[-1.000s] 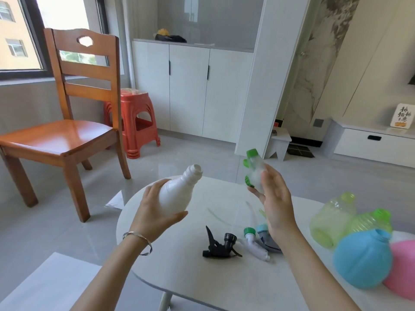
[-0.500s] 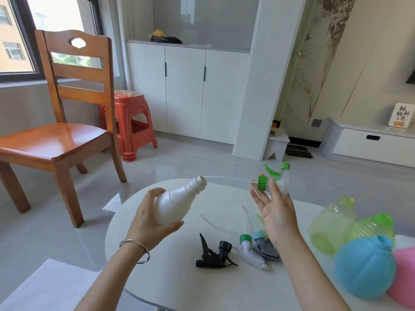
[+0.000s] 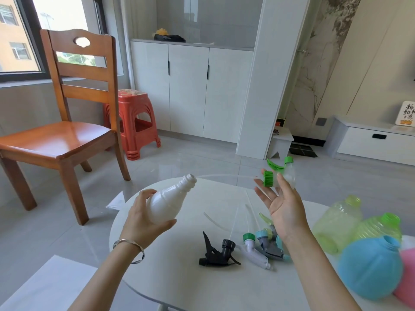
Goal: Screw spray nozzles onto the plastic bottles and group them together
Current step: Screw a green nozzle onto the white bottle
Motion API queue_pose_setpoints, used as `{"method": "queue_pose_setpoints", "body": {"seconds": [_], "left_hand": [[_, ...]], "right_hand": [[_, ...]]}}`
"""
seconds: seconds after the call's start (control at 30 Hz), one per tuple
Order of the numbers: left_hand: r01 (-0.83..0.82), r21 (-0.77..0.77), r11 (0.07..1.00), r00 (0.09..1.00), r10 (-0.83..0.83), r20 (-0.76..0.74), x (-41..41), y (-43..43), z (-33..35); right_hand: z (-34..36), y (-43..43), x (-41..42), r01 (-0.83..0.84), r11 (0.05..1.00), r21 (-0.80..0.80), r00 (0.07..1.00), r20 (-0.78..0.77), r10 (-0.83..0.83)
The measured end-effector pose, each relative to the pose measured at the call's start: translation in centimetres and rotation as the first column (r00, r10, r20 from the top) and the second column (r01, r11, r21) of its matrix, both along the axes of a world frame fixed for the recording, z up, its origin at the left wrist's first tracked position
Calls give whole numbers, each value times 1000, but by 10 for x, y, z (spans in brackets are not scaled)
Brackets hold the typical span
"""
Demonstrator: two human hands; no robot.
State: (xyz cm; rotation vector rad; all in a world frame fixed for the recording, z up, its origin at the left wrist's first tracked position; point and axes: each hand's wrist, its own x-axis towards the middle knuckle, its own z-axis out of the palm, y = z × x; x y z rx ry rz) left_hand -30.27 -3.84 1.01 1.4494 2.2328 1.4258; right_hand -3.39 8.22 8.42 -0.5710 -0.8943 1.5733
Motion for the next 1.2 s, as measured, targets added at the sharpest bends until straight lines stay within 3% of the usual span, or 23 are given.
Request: {"method": "queue_pose_setpoints", "body": {"seconds": [0.3,0.47,0.6,0.73,0.87,0.93,1.03,1.13,1.2], "left_hand": [[181,-3,984,983,-181,13,20,1,4],[296,27,955,954,-297,39,34,0,10],[344,74,936,918,-352,182,37,-3,20],[277,180,944,799,-330,502,37,-5,25],[237,202,950,517,-300,802,39,-5,27],[218,167,962,450,-251,857,41,-6,28],[161,132,978,470,-193,861,41,-4,28],[245,202,948,484,-301,822,39,-4,28],[345,259,902,447,-400,800,35,-4,28]], "right_hand": [[-12,-14,-14,-114,993,10,982,155,111],[-18,-20,-21,-138,985,101,917,389,88],[-17,-18,-18,-159,981,112,887,452,92],[-12,-14,-9,-213,968,132,887,441,136],[-9,-17,-8,-289,941,175,848,503,167],[-9,-19,-8,-323,929,181,825,535,182],[-10,-18,-7,-295,941,168,818,554,157],[-16,-15,-8,-176,980,97,860,500,104],[-18,-14,-9,-165,985,43,893,431,130]]}}
